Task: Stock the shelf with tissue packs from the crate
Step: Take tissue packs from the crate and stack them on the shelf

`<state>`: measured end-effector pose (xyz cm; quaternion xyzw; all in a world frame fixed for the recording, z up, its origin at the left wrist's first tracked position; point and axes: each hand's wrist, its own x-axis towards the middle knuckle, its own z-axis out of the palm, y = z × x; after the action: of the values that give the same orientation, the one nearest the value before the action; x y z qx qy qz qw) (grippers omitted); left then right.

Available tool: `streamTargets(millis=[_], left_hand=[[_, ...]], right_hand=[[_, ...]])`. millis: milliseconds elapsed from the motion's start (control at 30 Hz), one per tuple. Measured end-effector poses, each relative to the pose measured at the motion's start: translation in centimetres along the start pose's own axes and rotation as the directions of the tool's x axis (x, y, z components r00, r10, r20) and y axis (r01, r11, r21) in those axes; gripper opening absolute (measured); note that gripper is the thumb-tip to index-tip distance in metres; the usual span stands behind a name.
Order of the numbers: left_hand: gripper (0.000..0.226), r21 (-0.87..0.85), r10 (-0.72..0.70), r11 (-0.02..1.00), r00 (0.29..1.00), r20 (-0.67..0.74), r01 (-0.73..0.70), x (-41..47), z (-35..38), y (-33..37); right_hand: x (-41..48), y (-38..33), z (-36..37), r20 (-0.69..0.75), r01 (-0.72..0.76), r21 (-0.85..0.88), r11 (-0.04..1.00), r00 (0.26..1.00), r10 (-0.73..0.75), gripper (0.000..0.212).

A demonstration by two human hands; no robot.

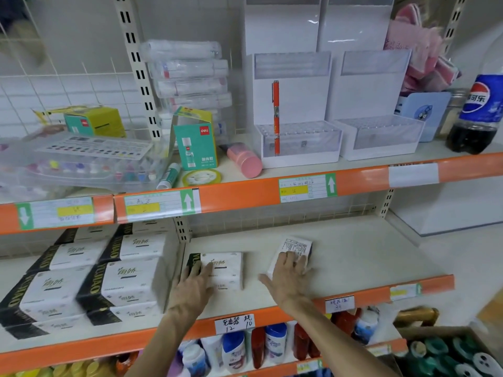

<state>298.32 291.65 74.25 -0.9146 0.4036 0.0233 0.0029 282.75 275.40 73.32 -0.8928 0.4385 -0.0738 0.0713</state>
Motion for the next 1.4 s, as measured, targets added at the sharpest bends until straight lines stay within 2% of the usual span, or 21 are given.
streamTargets(millis=[67, 167, 233, 300, 367, 433, 500, 533, 567, 633, 667, 767, 867, 900, 933, 967, 1033, 1133, 1200, 1300, 1400], left_hand=[[0.064, -0.051, 0.032, 0.998, 0.998, 0.063, -0.029, -0.1, 0.2, -1.1], [0.065, -0.103, 0.079, 0.992, 0.992, 0.100, -0.069, 0.2, -0.7, -1.4], [0.066, -0.109, 0.094, 0.991, 0.991, 0.100, -0.083, 0.4, -1.4, -1.4], [0.066, -0.117, 0.104, 0.989, 0.990, 0.094, -0.093, 0.4, -1.7, -1.5], [0.066, -0.123, 0.111, 0.987, 0.990, 0.081, -0.101, 0.4, -1.6, -1.6], [0.067, -0.134, 0.109, 0.986, 0.990, 0.085, -0.097, 0.5, -1.6, -1.6], [0.069, -0.140, 0.105, 0.986, 0.989, 0.102, -0.090, 0.6, -1.8, -1.6], [0.069, -0.140, 0.099, 0.987, 0.989, 0.113, -0.083, 0.6, -2.0, -1.6], [0.069, -0.134, 0.093, 0.988, 0.988, 0.122, -0.077, 0.6, -2.0, -1.5], [0.069, -0.122, 0.079, 0.991, 0.987, 0.139, -0.062, 0.5, -1.9, -1.1], [0.070, -0.117, 0.071, 0.992, 0.987, 0.147, -0.054, 0.5, -1.8, -1.0], [0.070, -0.099, 0.057, 0.994, 0.984, 0.171, -0.040, 0.4, -1.8, -0.6], [0.070, -0.095, 0.059, 0.995, 0.983, 0.173, -0.042, 0.3, -1.9, -0.5], [0.070, -0.096, 0.060, 0.994, 0.984, 0.169, -0.044, 0.3, -1.8, -0.6], [0.069, -0.091, 0.061, 0.995, 0.985, 0.164, -0.046, 0.2, -1.8, -0.6], [0.070, -0.084, 0.062, 0.995, 0.985, 0.159, -0.049, 0.2, -1.7, -0.6], [0.071, -0.080, 0.060, 0.996, 0.985, 0.161, -0.048, 0.1, -1.5, -0.5], [0.072, -0.084, 0.061, 0.995, 0.984, 0.169, -0.047, 0.3, -1.6, -0.5], [0.071, -0.076, 0.066, 0.996, 0.984, 0.163, -0.054, 0.3, -1.6, -0.5], [0.071, -0.034, 0.060, 0.998, 0.986, 0.154, -0.055, -0.1, -1.3, -0.3], [0.072, -0.003, 0.061, 0.998, 0.987, 0.150, -0.061, -0.2, -1.0, -0.3]], right_hand=[[0.0, -0.5, 0.3, -0.035, -0.083, 0.003, 0.997, 0.996, 0.083, 0.078], [0.5, -0.7, 0.6, 0.033, -0.140, 0.006, 0.990, 0.990, 0.140, 0.076], [1.2, 0.2, 0.8, 0.062, -0.073, 0.033, 0.997, 0.996, 0.071, 0.075], [1.6, 1.8, 0.6, 0.037, 0.031, 0.224, 0.974, 0.999, -0.040, 0.069], [1.5, 3.1, -0.7, 0.061, 0.030, 0.562, 0.826, 0.995, -0.077, 0.060], [1.5, 4.3, -2.1, 0.119, -0.067, 0.816, 0.574, 0.991, -0.054, 0.041], [1.7, 5.5, -2.5, 0.206, -0.220, 0.931, 0.291, 0.975, 0.078, 0.028], [1.9, 6.0, -2.4, 0.236, -0.271, 0.937, 0.220, 0.956, 0.174, 0.025], [2.2, 6.7, -2.1, 0.242, -0.310, 0.923, 0.229, 0.928, 0.282, 0.024], [2.6, 8.0, -1.4, 0.200, -0.376, 0.842, 0.387, 0.884, 0.423, 0.030], [2.8, 8.6, -1.2, 0.192, -0.407, 0.787, 0.464, 0.876, 0.442, 0.034], [2.9, 9.2, -2.0, 0.190, -0.441, 0.566, 0.696, 0.892, 0.411, 0.037], [2.5, 9.3, -2.6, 0.192, -0.334, 0.201, 0.921, 0.935, 0.297, 0.024], [2.3, 9.2, -2.6, 0.157, -0.304, 0.113, 0.946, 0.946, 0.285, 0.022], [2.0, 8.9, -2.5, 0.108, -0.288, 0.098, 0.953, 0.955, 0.278, 0.023], [1.8, 8.6, -2.4, 0.059, -0.283, 0.119, 0.952, 0.959, 0.278, 0.025], [1.3, 7.5, -2.3, 0.010, -0.277, 0.224, 0.934, 0.959, 0.282, 0.045], [1.4, 5.5, -1.6, 0.083, -0.280, 0.263, 0.923, 0.960, 0.268, 0.083], [1.6, 4.3, -0.6, 0.123, -0.288, 0.246, 0.925, 0.956, 0.265, 0.098], [2.1, 3.0, 0.2, 0.124, -0.263, 0.176, 0.949, 0.962, 0.244, 0.093], [2.6, 3.8, -0.5, 0.125, -0.015, 0.013, 1.000, 0.992, 0.013, 0.068]])
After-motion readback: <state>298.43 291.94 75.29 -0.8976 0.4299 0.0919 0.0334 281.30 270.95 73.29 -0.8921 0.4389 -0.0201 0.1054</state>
